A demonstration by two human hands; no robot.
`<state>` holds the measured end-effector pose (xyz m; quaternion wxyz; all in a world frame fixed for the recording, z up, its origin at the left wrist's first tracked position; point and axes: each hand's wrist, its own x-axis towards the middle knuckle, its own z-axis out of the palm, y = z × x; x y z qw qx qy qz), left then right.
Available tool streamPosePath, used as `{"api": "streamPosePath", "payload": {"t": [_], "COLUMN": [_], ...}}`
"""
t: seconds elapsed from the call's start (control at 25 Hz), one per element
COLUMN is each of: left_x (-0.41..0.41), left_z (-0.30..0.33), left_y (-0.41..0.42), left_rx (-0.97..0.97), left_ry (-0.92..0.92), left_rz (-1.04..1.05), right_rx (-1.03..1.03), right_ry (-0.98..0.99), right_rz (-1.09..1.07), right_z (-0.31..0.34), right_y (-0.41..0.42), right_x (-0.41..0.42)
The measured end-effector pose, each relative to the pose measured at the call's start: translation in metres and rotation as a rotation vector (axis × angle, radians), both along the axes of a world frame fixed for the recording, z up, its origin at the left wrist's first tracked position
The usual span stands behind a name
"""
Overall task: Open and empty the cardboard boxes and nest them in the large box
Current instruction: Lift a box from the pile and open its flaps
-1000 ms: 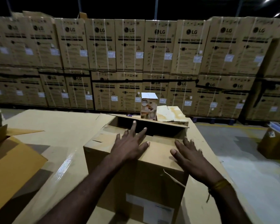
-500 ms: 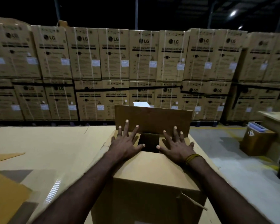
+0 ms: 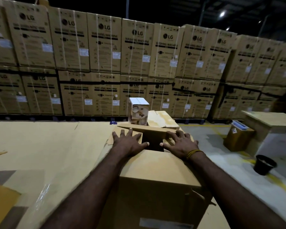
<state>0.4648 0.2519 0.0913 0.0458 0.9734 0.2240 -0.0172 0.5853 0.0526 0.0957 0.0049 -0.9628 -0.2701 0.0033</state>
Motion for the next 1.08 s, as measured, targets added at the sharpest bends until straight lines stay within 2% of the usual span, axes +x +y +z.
{"api": "streamPosePath", "payload": {"t": [0.08, 0.24, 0.32, 0.48, 0.6, 0.72, 0.84, 1.0, 1.08], "left_x": [-0.005, -0.022, -0.03, -0.054, -0.079, -0.094, -0.109, -0.133, -0.15], "left_z": [0.003, 0.011, 0.015, 0.009, 0.013, 0.034, 0.045, 0.045, 0.046], "left_y": [-0.004, -0.009, -0.012, -0.018, -0.016, -0.015, -0.025, -0.049, -0.063], "left_rx": [-0.016, -0.147, -0.17, -0.128, -0.095, -0.086, -0.065, 0.082, 0.136], "left_ry": [-0.081, -0.397, -0.434, -0.222, -0.054, 0.028, -0.075, -0.316, -0.44], "left_rz": [-0.019, -0.11, -0.171, -0.243, -0.24, -0.212, -0.184, -0.13, -0.106], "right_rx": [0.016, 0.097, 0.118, 0.02, -0.036, -0.051, -0.021, 0.154, 0.249], "right_ry": [-0.01, -0.096, -0.062, 0.09, 0.119, 0.121, -0.02, -0.241, -0.416], "right_rz": [0.006, 0.042, 0.109, 0.174, 0.137, 0.107, 0.081, 0.078, 0.103], "right_z": [0.002, 0.011, 0.012, 0.016, 0.029, 0.042, 0.052, 0.049, 0.039], "right_y": [-0.001, 0.001, 0.002, -0.005, -0.008, -0.002, -0.001, -0.018, -0.026], "right_x": [-0.005, -0.036, -0.068, -0.114, -0.117, -0.122, -0.139, -0.176, -0.193]}}
